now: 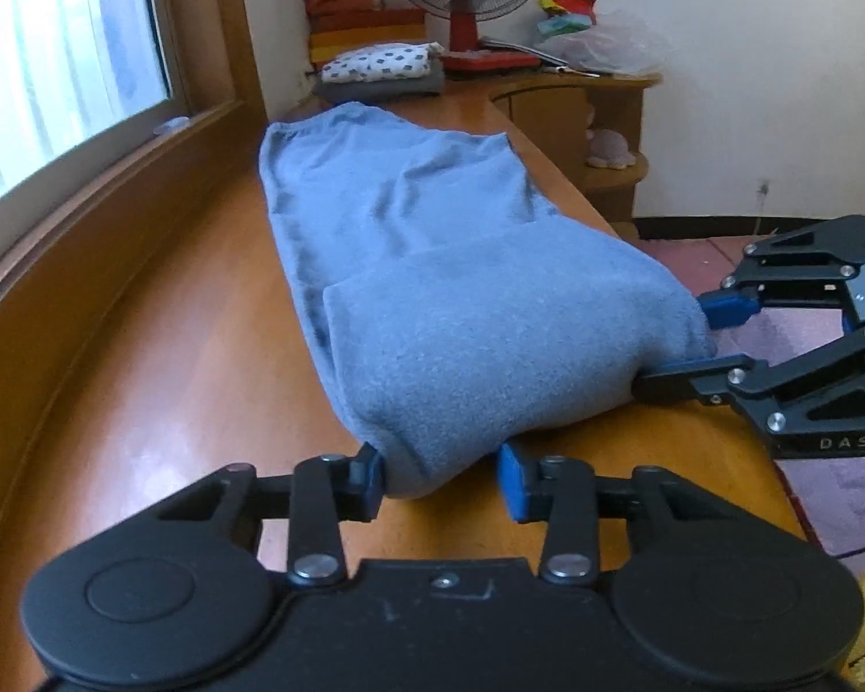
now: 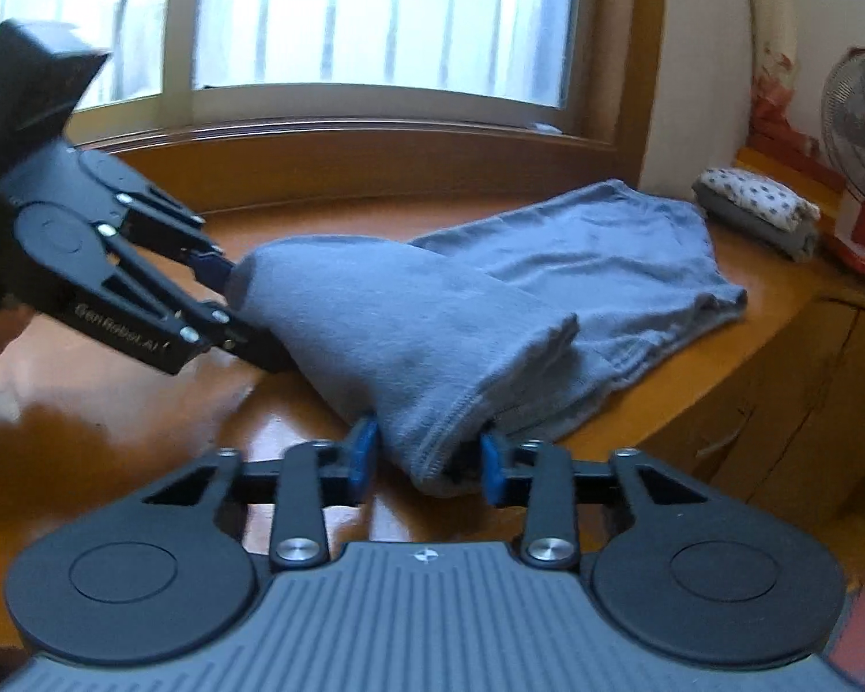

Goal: Fold clothes

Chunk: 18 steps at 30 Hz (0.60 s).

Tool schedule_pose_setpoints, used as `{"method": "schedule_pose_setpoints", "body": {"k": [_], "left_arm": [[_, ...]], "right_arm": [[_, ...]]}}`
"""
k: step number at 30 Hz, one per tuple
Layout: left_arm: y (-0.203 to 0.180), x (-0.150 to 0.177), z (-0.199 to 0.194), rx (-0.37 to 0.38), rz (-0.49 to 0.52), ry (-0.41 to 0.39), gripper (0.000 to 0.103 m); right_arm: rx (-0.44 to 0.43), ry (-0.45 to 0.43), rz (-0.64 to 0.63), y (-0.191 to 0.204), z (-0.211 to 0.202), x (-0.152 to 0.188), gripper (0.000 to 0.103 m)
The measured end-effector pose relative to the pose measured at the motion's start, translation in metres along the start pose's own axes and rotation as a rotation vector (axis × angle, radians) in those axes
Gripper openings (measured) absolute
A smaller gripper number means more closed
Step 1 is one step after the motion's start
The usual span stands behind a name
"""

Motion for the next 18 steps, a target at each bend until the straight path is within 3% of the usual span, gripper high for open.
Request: {"method": "schedule_pose_setpoints", "body": {"k": [4,9,12,18], "left_arm": [[-0.006,0.003,-0.017,0.048,-0.03,0.015,0.035],[-0.018,0.002,-0.042,0.111,-0.073,0.034,0.035],[-0.023,-0.015,-0.052,0.122,-0.089,0.052,0.036],[0.001,-0.074,-0.029,0.103,-0.088,0.044,0.044]], "right_arm": [[-0.08,0.022,0.007,0.001,-0.02,-0.007,0.026],[-0.247,0.031,0.134,-0.016,-0.067,-0.015,0.025],[-0.313,0.023,0.221,-0.028,-0.081,-0.024,0.025],[-0.406,-0.047,0.424,-0.077,-0.057,-0.057,0.025]]}}
Point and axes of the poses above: each gripper's, at about its wrist camera, not at the fingertips, and z roughly the way its jaws point, y to its left, x to its underside, the point moved 8 cm from there along z, roughly the way its jaws point, and after that the axes turned 3 degrees about -x, right-handed, at the moved point
